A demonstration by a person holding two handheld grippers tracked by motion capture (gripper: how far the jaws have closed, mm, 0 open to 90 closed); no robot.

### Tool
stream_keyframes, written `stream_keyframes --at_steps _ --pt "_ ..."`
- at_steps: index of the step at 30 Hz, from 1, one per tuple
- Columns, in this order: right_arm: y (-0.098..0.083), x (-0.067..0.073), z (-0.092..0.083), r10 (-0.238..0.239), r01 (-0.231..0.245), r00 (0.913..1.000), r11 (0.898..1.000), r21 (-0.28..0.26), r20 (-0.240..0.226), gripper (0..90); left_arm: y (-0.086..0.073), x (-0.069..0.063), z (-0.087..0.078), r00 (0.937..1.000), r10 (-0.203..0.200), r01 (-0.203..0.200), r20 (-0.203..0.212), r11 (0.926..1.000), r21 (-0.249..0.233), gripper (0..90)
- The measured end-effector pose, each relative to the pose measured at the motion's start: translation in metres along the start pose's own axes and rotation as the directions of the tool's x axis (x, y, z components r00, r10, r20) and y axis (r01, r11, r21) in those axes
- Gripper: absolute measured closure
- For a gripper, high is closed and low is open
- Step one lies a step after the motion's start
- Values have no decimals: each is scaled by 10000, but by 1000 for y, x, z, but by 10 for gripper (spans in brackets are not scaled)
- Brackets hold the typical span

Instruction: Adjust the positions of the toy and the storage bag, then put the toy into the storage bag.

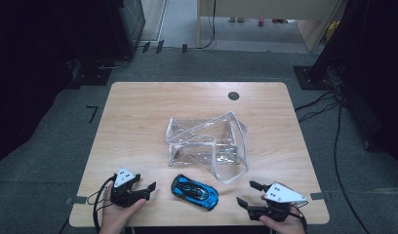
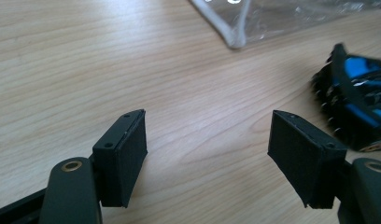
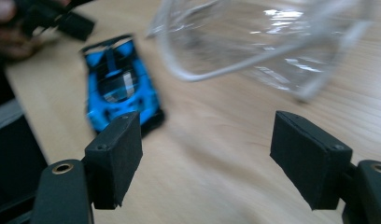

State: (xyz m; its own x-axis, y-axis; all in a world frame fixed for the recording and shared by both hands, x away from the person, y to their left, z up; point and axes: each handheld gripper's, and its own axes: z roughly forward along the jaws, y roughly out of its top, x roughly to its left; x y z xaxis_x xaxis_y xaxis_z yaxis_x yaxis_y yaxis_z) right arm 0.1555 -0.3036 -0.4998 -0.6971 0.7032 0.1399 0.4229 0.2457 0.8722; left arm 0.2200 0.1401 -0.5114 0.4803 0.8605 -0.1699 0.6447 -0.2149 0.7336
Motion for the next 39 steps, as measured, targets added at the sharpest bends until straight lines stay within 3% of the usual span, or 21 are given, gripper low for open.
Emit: stream_keyframes --at_steps 2,3,7,11,14,19,20,21,25,27,28,32,36,39 --pt "1 11 10 -361 369 9986 9991 194 -397 246 0 3 1 9999 -102 102 16 9999 4 284" --pt "1 20 20 -753 787 9945 9959 443 -733 250 0 3 2 9999 -149 149 45 9999 12 286" --pt "1 30 37 -1147 1252 9869 9880 902 -1133 252 0 0 2 10000 65 -65 41 9999 77 307" --pt "0 34 44 -1277 1390 9856 9852 1002 -1112 251 0 -3 4 9999 126 -126 96 9999 75 316" --pt "2 37 48 -1387 1506 9836 9833 1019 -1155 250 0 -7 6 9991 421 -422 62 9990 123 327" --pt "4 40 54 -1525 1638 9835 9790 1210 -975 225 2 -12 8 9982 493 -497 340 9987 88 360" --pt "5 42 56 -1645 1784 9814 9718 1539 -987 156 2 -14 9 9976 567 -571 400 9983 92 403" --pt "6 43 56 -1767 1924 9785 9681 1608 -1066 150 1 -15 9 9971 647 -650 398 9979 71 423" --pt "8 46 60 -1805 1975 9771 9665 1642 -1126 144 2 -19 11 9945 896 -900 541 9959 45 528" --pt "9 48 64 -1965 2102 9760 9628 1697 -938 142 1 -20 12 9934 909 -915 696 9958 51 605" --pt "9 51 68 -2125 2213 9748 9594 1747 -680 143 1 -21 13 9917 779 -785 1023 9969 19 664" --pt "9 53 72 -2216 2273 9738 9562 1846 -510 143 0 -26 14 9874 940 -949 1273 9955 12 708" --pt "11 51 80 -1995 2031 9792 9597 1943 -379 154 1 -36 18 9812 1151 -1172 1551 9931 45 743" --pt "12 56 85 -2263 2295 9733 9540 1929 -388 181 1 -42 21 9774 1324 -1353 1646 9908 64 761"
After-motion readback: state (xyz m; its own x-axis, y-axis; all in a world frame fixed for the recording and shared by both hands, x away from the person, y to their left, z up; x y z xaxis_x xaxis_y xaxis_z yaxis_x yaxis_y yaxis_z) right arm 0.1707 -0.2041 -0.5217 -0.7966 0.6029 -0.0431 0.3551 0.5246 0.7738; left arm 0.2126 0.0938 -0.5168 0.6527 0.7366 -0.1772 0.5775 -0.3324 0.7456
